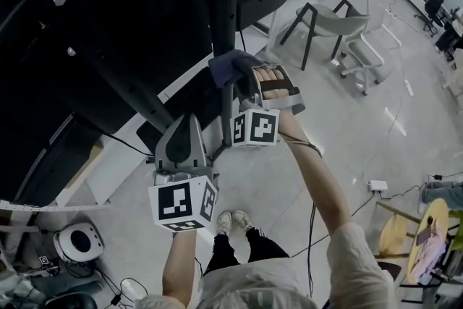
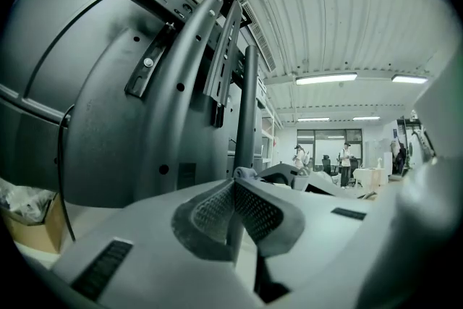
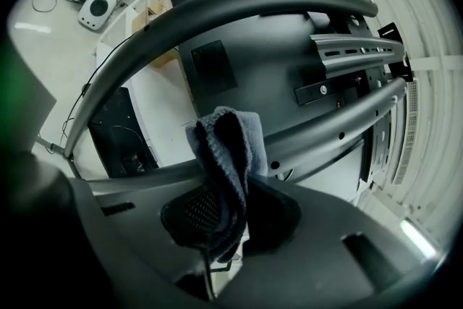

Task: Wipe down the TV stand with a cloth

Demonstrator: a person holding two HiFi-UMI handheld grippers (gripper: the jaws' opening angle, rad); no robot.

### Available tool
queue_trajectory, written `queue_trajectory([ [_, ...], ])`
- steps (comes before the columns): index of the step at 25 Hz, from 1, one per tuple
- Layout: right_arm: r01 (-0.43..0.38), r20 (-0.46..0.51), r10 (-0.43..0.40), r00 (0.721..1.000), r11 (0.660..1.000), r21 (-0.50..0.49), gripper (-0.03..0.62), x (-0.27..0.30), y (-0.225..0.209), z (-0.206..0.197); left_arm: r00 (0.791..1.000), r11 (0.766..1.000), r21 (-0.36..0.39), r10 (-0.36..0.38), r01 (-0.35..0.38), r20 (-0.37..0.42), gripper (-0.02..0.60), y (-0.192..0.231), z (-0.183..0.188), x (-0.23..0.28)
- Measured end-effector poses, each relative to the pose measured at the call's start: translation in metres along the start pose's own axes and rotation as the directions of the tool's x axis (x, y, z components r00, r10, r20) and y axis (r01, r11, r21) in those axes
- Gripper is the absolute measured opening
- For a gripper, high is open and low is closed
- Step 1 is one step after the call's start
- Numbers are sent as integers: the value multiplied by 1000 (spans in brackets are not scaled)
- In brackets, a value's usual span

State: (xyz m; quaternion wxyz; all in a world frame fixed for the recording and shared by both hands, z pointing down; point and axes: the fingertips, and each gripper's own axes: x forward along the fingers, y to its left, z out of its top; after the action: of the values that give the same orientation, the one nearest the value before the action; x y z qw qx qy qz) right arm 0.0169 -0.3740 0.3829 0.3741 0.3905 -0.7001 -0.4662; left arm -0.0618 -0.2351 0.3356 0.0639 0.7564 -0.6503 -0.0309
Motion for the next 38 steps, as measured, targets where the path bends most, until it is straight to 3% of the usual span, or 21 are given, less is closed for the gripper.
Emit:
queue_trajectory([
  [8, -52, -3, 52, 999, 999, 9, 56, 2, 49, -16, 999, 1000, -1, 10, -11, -51, 15, 1, -38, 5],
  [22, -202, -50, 202, 978, 979, 9, 55, 11, 173, -52, 982, 997, -38, 58, -66, -177, 15, 9, -128, -11],
  [29, -266, -38, 267, 963, 963, 44, 55, 17, 215, -59, 974, 995, -59, 67, -82, -218, 15, 11, -165, -7],
  [38, -361, -79, 360, 930, 933, -5, 56, 28, 294, -84, 960, 991, -83, 76, -102, -269, 15, 14, -205, -8],
])
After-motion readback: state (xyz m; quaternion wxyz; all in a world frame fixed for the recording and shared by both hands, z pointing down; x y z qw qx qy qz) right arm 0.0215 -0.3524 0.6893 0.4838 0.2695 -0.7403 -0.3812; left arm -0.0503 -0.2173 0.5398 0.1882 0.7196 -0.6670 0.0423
